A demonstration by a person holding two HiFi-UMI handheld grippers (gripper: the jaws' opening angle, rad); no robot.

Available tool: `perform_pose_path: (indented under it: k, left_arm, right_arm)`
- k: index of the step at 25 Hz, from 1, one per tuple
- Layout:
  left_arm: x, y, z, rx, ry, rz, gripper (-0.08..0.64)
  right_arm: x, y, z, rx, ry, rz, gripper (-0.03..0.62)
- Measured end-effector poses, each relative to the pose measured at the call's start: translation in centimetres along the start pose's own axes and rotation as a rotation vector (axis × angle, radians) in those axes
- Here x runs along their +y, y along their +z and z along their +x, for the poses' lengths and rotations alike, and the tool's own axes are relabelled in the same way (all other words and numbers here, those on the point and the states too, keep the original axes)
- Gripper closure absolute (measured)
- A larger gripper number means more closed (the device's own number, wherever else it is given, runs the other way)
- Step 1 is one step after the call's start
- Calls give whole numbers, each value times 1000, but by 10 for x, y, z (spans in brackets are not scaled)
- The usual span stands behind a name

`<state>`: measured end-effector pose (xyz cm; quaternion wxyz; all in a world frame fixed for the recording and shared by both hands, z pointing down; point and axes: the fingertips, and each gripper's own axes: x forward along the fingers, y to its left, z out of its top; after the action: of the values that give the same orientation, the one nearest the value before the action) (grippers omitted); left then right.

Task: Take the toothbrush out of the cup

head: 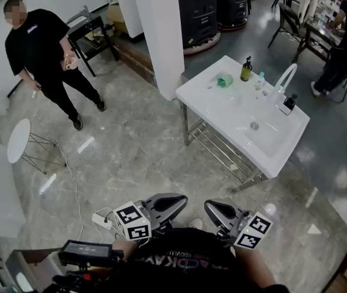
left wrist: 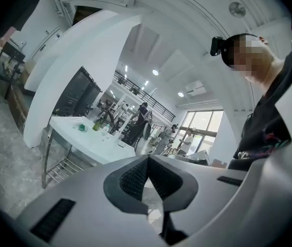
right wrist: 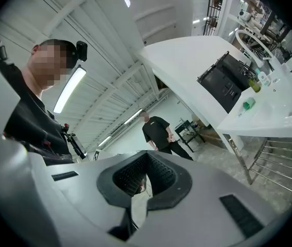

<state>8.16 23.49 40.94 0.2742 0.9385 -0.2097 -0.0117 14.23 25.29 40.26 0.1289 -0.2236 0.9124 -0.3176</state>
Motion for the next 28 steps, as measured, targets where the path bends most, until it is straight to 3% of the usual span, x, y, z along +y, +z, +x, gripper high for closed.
perform_pose_path:
  k: [28]
  left_arm:
    - [-4,-3,12,49,-35,-9,554]
  right_arm:
    - [-4,5,-11,-49,-14,52,582]
